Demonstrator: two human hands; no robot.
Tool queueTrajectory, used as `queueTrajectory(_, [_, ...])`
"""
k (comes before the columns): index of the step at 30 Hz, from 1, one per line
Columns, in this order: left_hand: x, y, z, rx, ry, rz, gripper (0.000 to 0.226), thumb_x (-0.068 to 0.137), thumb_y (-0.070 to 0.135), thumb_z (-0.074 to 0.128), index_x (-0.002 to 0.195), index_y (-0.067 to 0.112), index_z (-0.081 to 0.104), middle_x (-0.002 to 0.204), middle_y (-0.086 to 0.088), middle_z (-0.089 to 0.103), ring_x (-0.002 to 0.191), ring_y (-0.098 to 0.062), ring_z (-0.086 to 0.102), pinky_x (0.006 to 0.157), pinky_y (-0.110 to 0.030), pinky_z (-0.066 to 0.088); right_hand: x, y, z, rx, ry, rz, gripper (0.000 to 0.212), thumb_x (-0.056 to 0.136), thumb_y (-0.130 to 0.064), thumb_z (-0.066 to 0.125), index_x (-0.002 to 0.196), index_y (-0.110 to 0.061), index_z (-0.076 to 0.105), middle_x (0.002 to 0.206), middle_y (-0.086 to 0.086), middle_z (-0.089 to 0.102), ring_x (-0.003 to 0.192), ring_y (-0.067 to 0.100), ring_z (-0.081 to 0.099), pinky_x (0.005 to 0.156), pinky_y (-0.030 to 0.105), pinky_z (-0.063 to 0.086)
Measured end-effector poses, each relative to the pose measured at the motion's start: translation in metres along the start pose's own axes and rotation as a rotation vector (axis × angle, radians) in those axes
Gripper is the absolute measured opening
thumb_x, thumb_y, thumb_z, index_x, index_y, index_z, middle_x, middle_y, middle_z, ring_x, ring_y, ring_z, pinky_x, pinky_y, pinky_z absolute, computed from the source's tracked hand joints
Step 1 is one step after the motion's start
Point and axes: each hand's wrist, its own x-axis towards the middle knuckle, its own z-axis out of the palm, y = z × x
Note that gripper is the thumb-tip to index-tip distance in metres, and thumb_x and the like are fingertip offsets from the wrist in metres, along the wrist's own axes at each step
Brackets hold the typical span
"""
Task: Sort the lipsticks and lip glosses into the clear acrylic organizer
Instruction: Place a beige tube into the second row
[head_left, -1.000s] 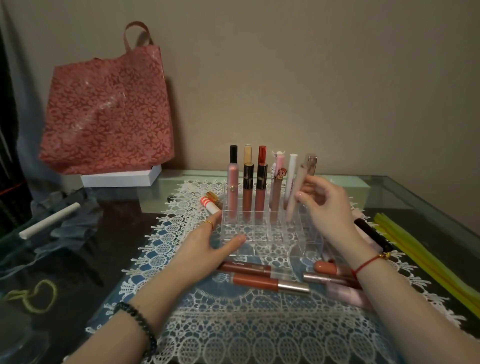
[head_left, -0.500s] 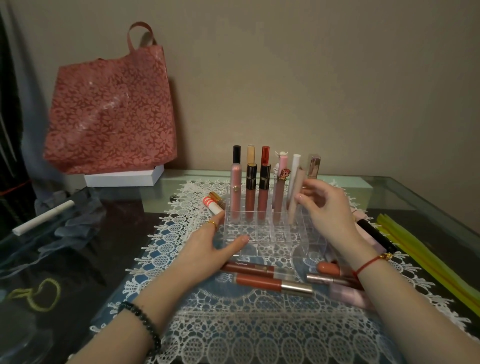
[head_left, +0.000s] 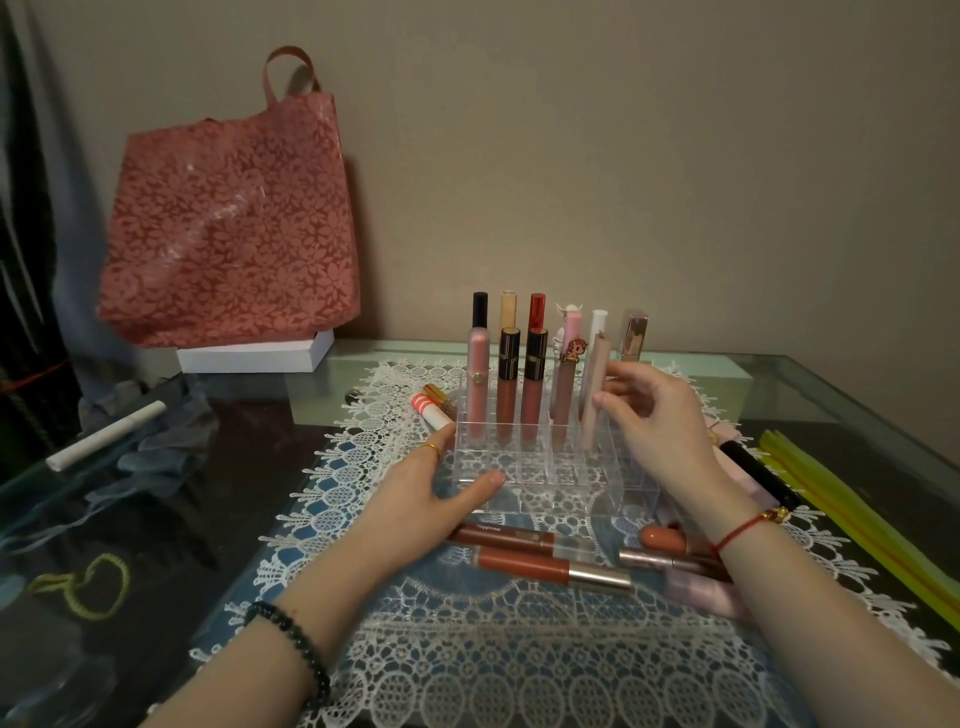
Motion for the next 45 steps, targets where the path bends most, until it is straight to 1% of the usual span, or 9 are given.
queueTrajectory(6, [0.000, -0.001, 0.000, 0.020, -0.005, -0.003, 0.102, 0.054, 0.072, 0.043, 0.140, 0.022, 0.021, 0.131, 0.006, 0.048, 0.104, 0.000, 0.045, 0.085, -0.017, 0.036, 0.000, 0.000, 0.000, 0.025, 0.013, 0.004, 0.035, 0.081, -0.010, 0.061, 0.115, -0.016, 0.058, 0.099, -0.007, 0.064, 0.088, 0.003, 0.058, 0.068, 0.009, 0.043])
queueTrajectory(11, [0.000, -0.001, 0.001, -0.001, -0.005, -0.007, 0.102, 0.053, 0.073, 0.044, 0.140, 0.024, 0.021, 0.126, 0.008, 0.050, 0.100, 0.000, 0.048, 0.080, -0.017, 0.038, 0.001, 0.001, -0.002, 0.021, -0.002, 0.011, 0.036, 0.081, -0.010, 0.061, 0.115, -0.019, 0.057, 0.090, -0.016, 0.059, 0.083, -0.007, 0.054, 0.065, 0.007, 0.042])
queueTrajectory(17, [0.001, -0.002, 0.001, 0.019, -0.007, 0.001, 0.099, 0.057, 0.070, 0.044, 0.140, 0.023, 0.021, 0.125, 0.008, 0.052, 0.098, 0.001, 0.047, 0.077, -0.013, 0.038, 0.001, 0.001, -0.003, 0.018, -0.010, 0.006, 0.035, 0.081, -0.011, 0.061, 0.114, -0.022, 0.057, 0.086, -0.023, 0.056, 0.082, -0.008, 0.053, 0.062, 0.006, 0.041])
queueTrajectory(22, [0.000, -0.001, 0.001, 0.030, -0.005, -0.003, 0.098, 0.057, 0.070, 0.044, 0.140, 0.023, 0.020, 0.124, 0.008, 0.051, 0.100, 0.000, 0.046, 0.080, -0.015, 0.037, 0.000, 0.001, -0.003, 0.031, -0.013, 0.006, 0.037, 0.080, -0.009, 0.061, 0.115, -0.022, 0.056, 0.089, -0.018, 0.059, 0.084, -0.005, 0.055, 0.064, 0.009, 0.043])
queueTrajectory(27, [0.000, 0.001, 0.001, 0.011, -0.014, -0.005, 0.098, 0.057, 0.068, 0.044, 0.140, 0.024, 0.020, 0.105, 0.019, 0.048, 0.090, 0.004, 0.048, 0.061, -0.005, 0.036, -0.001, 0.001, -0.003, 0.041, -0.016, 0.010, 0.038, 0.080, -0.008, 0.061, 0.116, -0.020, 0.056, 0.090, -0.016, 0.059, 0.086, -0.002, 0.056, 0.065, 0.010, 0.044])
queueTrajectory(34, [-0.001, 0.000, 0.001, -0.005, -0.005, -0.011, 0.097, 0.058, 0.067, 0.047, 0.140, 0.024, 0.020, 0.122, 0.010, 0.052, 0.099, -0.002, 0.050, 0.083, -0.020, 0.043, -0.004, -0.003, -0.008, 0.062, 0.050, 0.011, 0.037, 0.080, -0.009, 0.061, 0.115, -0.019, 0.056, 0.091, -0.009, 0.061, 0.084, 0.000, 0.057, 0.062, 0.010, 0.045])
queueTrajectory(37, [-0.002, 0.003, -0.002, 0.028, 0.013, 0.000, 0.099, 0.058, 0.069, 0.044, 0.141, 0.022, 0.019, 0.125, 0.013, 0.047, 0.096, 0.006, 0.046, 0.081, -0.012, 0.037, -0.006, -0.010, -0.013, 0.076, 0.146, -0.007, 0.031, 0.082, -0.012, 0.060, 0.111, -0.020, 0.056, 0.088, -0.008, 0.060, 0.081, 0.002, 0.056, 0.060, 0.012, 0.045])
queueTrajectory(40, [-0.004, 0.006, -0.008, -0.014, 0.089, 0.010, 0.096, 0.060, 0.069, 0.044, 0.140, 0.023, 0.020, 0.138, 0.008, 0.039, 0.111, 0.000, 0.039, 0.090, -0.018, 0.030, -0.010, -0.026, -0.019, 0.103, 0.243, -0.079, 0.022, 0.083, -0.016, 0.059, 0.103, -0.022, 0.057, 0.085, -0.012, 0.057, 0.076, 0.001, 0.055, 0.059, 0.013, 0.046])
queueTrajectory(45, [-0.001, 0.002, -0.030, -0.036, 0.191, 0.054, 0.069, 0.076, 0.057, 0.050, 0.134, 0.022, 0.034, 0.129, 0.010, 0.046, 0.122, -0.008, 0.039, 0.096, -0.021, 0.029, -0.019, -0.062, -0.010, 0.185, 0.181, -0.202, 0.020, 0.081, -0.015, 0.060, 0.097, -0.028, 0.057, 0.084, -0.010, 0.058, 0.075, 0.003, 0.056, 0.066, 0.010, 0.049])
